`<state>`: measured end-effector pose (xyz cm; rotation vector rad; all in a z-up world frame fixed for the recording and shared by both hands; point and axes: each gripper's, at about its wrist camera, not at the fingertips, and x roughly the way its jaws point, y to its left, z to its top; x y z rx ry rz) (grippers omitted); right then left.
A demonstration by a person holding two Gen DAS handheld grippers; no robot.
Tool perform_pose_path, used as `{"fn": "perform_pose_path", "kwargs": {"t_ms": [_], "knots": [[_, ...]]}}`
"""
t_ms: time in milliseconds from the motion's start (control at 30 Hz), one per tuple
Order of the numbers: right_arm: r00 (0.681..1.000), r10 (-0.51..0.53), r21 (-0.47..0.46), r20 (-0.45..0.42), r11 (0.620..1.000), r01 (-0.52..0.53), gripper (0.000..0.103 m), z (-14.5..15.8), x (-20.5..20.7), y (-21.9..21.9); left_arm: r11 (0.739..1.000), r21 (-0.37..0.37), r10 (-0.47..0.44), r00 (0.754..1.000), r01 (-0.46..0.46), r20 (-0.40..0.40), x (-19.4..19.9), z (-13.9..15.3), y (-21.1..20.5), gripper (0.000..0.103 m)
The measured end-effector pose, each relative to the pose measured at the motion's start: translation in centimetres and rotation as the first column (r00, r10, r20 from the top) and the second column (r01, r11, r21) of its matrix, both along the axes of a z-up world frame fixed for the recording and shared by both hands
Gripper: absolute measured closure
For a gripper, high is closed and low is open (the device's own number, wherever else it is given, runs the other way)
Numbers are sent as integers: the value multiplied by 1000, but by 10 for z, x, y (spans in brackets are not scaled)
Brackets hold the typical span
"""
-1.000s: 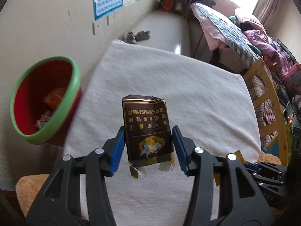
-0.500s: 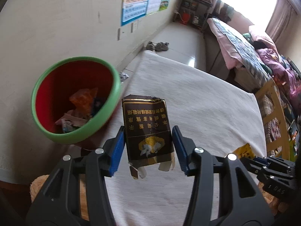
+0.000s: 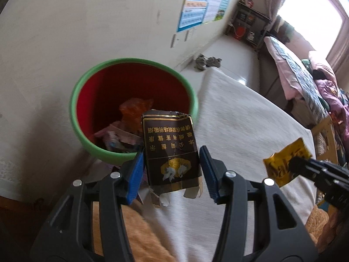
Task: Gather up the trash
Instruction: 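Carry the brown box and gold wrapper with both grippers over the red bin, then open the left gripper to drop the brown box while the right gripper drops the gold wrapper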
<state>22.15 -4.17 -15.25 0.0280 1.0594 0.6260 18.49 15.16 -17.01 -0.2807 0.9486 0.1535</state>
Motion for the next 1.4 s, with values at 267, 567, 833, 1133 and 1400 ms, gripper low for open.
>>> {"fn": "perform_pose_path", "kwargs": {"t_ms": [267, 567, 833, 1133, 1400], "knots": [[998, 38, 26, 51, 999, -39, 82, 14, 18, 41, 998, 23, 60, 998, -61, 28, 2, 12, 32, 55], [997, 50, 45, 60, 998, -52, 82, 22, 36, 73, 996, 4, 94, 995, -94, 32, 21, 12, 53, 55], [997, 54, 44, 51, 997, -56, 82, 19, 48, 91, 995, 27, 98, 995, -99, 14, 28, 7, 60, 55], [997, 66, 32, 42, 997, -67, 82, 13, 53, 99, 992, 34, 120, 993, -120, -2, 35, 2, 66, 55], [996, 75, 28, 51, 997, -77, 82, 15, 56, 105, 991, 42, 130, 991, -129, -18, 39, -5, 69, 55]]}}
